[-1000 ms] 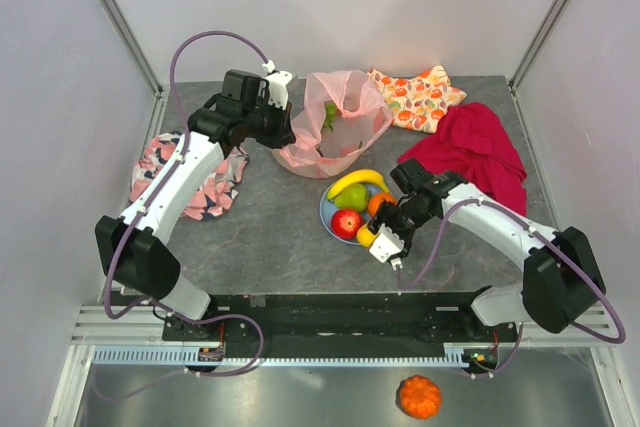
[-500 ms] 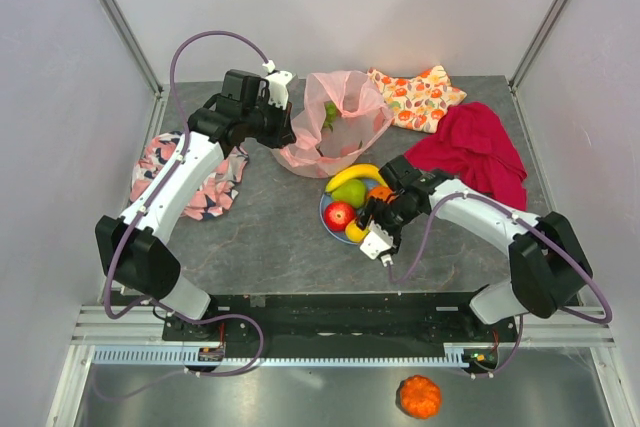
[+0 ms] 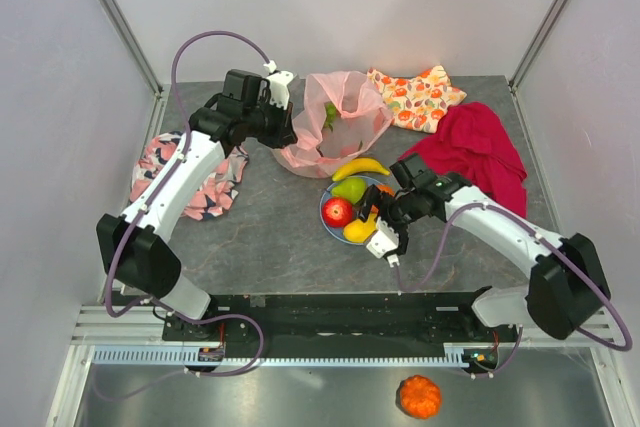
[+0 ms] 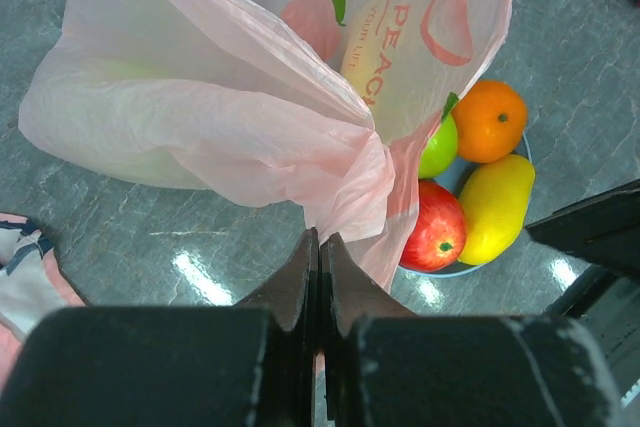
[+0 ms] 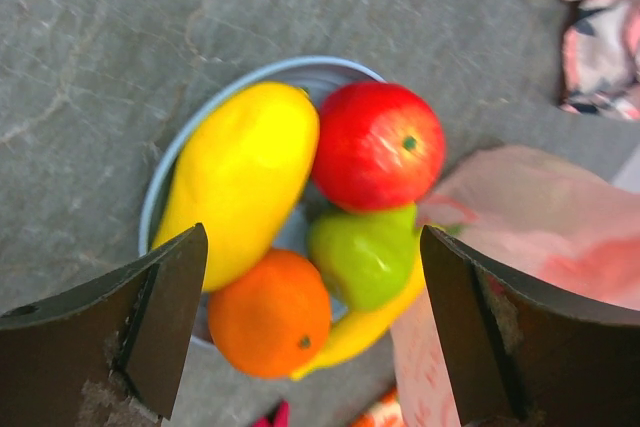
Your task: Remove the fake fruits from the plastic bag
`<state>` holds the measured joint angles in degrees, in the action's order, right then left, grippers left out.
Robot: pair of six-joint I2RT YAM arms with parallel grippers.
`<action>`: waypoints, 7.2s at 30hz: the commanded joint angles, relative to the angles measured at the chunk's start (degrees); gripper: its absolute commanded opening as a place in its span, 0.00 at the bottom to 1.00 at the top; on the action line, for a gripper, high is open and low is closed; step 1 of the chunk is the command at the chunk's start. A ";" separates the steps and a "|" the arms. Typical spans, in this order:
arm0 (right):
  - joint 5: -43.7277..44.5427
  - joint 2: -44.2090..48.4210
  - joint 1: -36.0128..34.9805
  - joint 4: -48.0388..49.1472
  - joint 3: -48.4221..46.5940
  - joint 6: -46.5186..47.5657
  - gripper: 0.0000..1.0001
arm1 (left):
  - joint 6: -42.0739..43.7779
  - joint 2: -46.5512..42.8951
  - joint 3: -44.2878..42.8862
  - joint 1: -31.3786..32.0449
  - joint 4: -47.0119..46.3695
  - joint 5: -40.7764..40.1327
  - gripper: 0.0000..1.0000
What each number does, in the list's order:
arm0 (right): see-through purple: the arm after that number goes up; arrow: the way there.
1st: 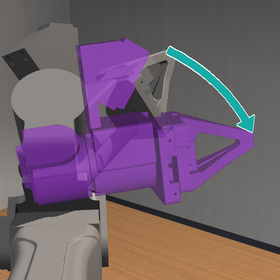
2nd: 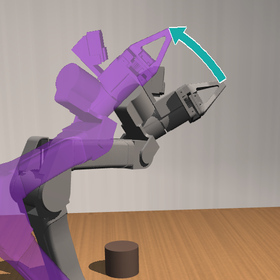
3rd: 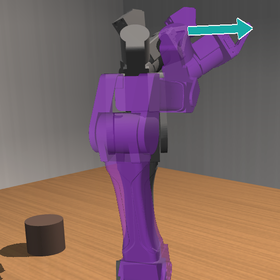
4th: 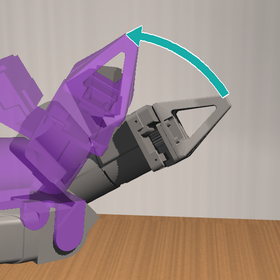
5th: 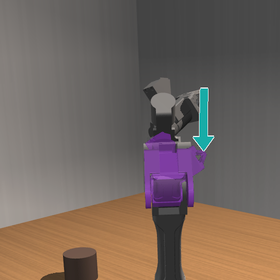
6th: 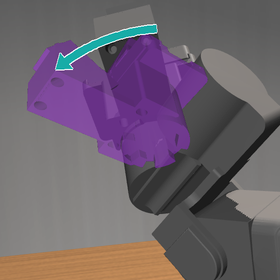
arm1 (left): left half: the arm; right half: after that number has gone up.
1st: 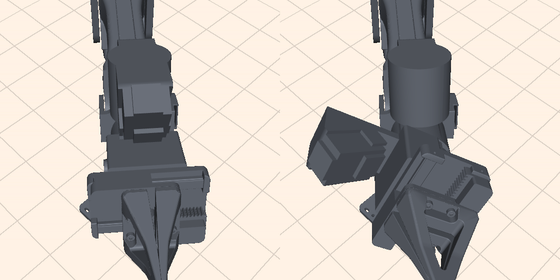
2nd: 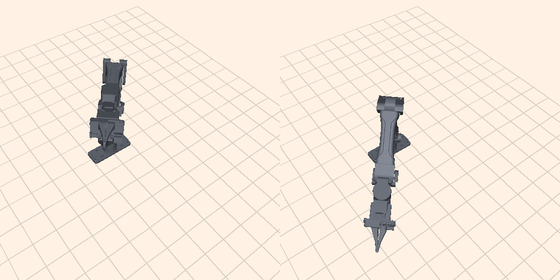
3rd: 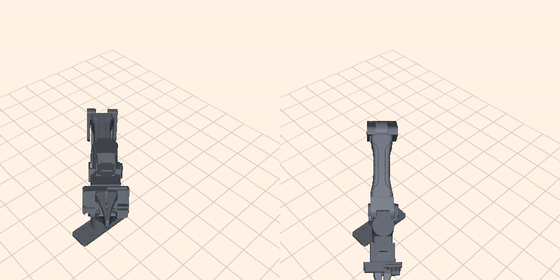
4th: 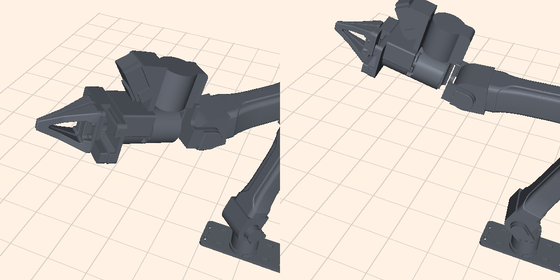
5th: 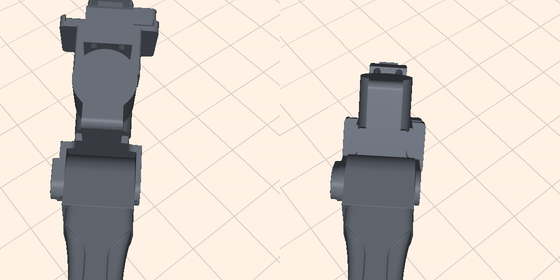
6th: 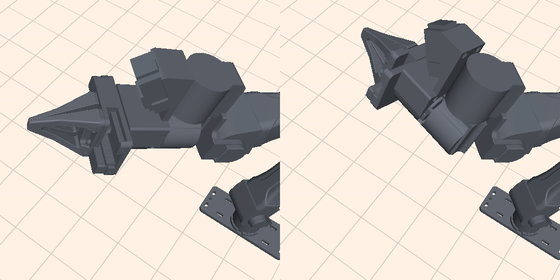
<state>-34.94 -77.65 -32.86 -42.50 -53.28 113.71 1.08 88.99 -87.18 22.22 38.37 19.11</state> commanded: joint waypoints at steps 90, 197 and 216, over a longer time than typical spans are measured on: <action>11.39 -46.61 -0.36 10.78 -58.95 -98.66 0.60 | 2.17 -14.20 17.22 -5.08 5.75 -10.15 0.02; 20.44 -27.56 0.43 11.21 -37.08 -113.70 0.41 | 15.79 8.30 -11.71 1.25 16.83 20.79 0.49; 13.85 -26.06 4.12 11.91 -33.30 -117.40 0.47 | 20.98 20.69 -14.42 2.48 5.84 -17.09 0.51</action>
<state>-19.79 -106.43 -28.71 -31.68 -87.61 -3.03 20.21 108.68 -95.18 25.74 47.88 10.26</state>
